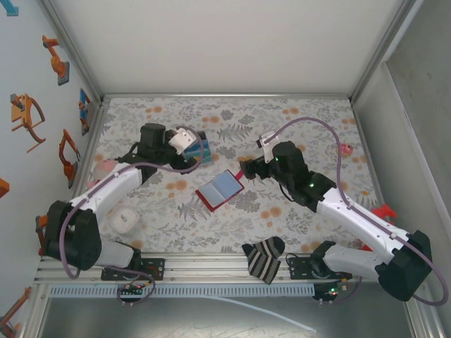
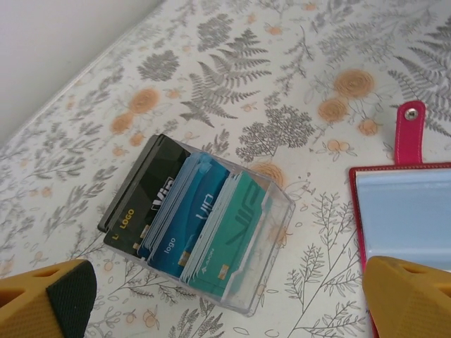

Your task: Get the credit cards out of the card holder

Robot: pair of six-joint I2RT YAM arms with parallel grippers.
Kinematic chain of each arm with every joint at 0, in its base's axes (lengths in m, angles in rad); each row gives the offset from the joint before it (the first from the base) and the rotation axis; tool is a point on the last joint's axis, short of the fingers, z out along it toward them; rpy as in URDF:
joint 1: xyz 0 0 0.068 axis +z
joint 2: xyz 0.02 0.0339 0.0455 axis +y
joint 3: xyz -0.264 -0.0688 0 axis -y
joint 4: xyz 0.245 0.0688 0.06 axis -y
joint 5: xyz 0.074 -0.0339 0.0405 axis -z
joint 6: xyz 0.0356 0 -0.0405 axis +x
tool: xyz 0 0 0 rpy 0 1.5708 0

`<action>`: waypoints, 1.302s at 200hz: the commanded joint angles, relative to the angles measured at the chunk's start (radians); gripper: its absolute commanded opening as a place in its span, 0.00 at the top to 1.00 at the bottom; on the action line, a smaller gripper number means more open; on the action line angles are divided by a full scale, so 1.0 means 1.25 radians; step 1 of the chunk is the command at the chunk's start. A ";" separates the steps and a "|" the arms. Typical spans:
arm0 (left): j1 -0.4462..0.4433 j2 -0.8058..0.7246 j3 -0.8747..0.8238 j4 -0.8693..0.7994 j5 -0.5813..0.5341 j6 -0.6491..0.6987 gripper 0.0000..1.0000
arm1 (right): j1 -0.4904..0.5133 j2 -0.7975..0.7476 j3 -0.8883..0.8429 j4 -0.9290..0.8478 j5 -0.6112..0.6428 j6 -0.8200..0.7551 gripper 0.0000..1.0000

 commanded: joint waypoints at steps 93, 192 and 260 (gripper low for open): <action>-0.047 -0.383 -0.315 0.143 -0.288 -0.240 0.03 | 0.002 -0.062 -0.129 0.172 0.183 -0.028 0.01; 0.107 -0.555 -0.432 0.158 -0.457 -0.394 0.03 | -0.001 -0.089 -0.273 0.365 0.361 -0.087 0.01; 0.154 -0.440 -0.463 0.350 -0.475 -0.389 0.03 | -0.050 -0.011 -0.258 0.365 0.420 -0.113 0.01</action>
